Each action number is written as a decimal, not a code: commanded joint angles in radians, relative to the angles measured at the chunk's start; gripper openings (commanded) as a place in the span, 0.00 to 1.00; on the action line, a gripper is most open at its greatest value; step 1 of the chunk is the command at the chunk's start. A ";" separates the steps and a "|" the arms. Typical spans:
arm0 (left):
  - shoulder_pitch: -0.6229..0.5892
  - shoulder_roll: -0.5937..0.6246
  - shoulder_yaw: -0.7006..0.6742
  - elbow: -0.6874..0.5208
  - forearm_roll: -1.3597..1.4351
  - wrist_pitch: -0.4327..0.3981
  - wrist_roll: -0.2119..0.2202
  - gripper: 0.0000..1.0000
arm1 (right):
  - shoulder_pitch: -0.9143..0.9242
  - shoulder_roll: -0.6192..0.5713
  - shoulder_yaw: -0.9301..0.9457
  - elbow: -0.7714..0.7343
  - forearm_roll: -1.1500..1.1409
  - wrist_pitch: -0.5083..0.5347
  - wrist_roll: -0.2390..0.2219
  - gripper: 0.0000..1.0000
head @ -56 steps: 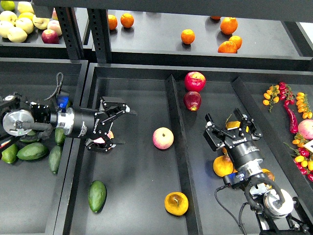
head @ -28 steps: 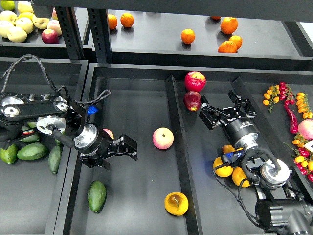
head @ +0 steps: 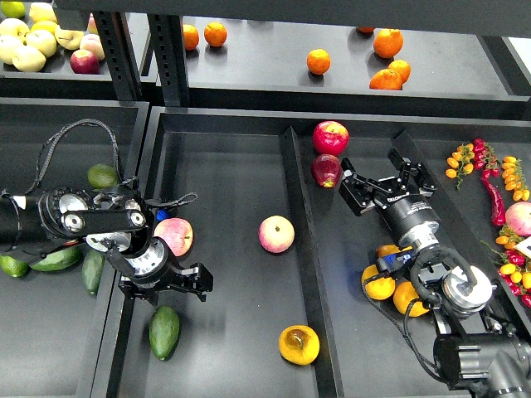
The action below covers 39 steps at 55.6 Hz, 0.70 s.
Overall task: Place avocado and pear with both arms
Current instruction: 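Swing the left gripper over the green avocado in the middle bin, then lower the left gripper and close it on the green avocado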
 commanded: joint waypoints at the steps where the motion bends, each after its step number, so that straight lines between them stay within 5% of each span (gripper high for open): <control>1: 0.022 -0.027 0.030 0.050 -0.001 0.000 0.000 1.00 | -0.001 0.000 0.006 0.001 0.000 0.000 -0.001 1.00; 39: 0.062 -0.105 0.079 0.160 0.000 0.000 0.000 0.99 | -0.001 0.000 0.004 -0.001 0.003 0.002 -0.004 1.00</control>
